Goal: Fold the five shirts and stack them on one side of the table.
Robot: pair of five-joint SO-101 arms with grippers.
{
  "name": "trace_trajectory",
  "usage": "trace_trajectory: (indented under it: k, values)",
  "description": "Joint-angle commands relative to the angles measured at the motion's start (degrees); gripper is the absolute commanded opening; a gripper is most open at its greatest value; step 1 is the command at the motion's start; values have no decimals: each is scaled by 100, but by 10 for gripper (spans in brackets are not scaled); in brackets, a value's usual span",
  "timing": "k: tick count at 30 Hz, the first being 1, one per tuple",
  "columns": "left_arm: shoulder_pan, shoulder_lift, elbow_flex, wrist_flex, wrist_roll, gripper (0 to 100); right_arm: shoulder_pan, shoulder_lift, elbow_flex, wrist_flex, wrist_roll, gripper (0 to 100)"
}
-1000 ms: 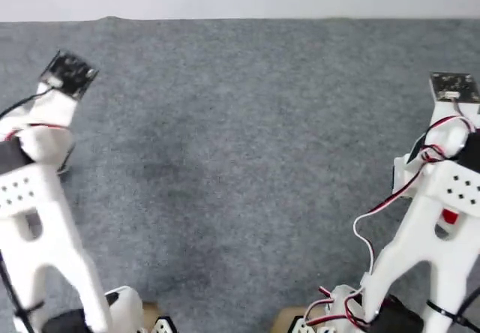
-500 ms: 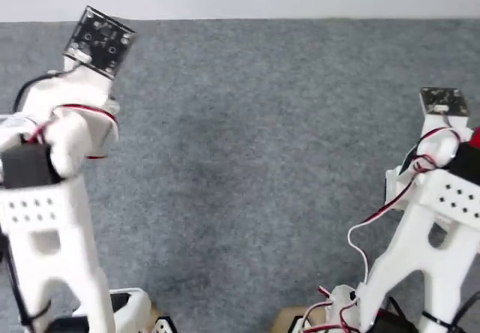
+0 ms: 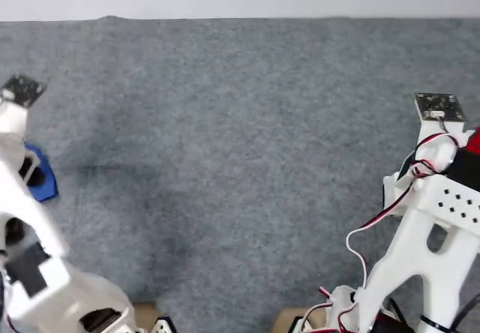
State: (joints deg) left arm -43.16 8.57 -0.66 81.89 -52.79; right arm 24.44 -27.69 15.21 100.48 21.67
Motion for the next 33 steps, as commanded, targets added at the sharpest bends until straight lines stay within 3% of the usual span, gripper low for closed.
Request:
trace_trajectory:
  k: [1,18,26,33]
  values:
    - [-229,519,-233,-413,-413,192,-48,-189,-35,242,70,10]
    - [-79,2092,-233,-1802,-431,180,-48,-189,-35,242,44,10]
    - [-70,2277,-233,-1855,-440,13,-48,-189,-35,242,44,10]
    - [-70,2268,-338,-1644,-440,6,-48,-189,-35,242,44,10]
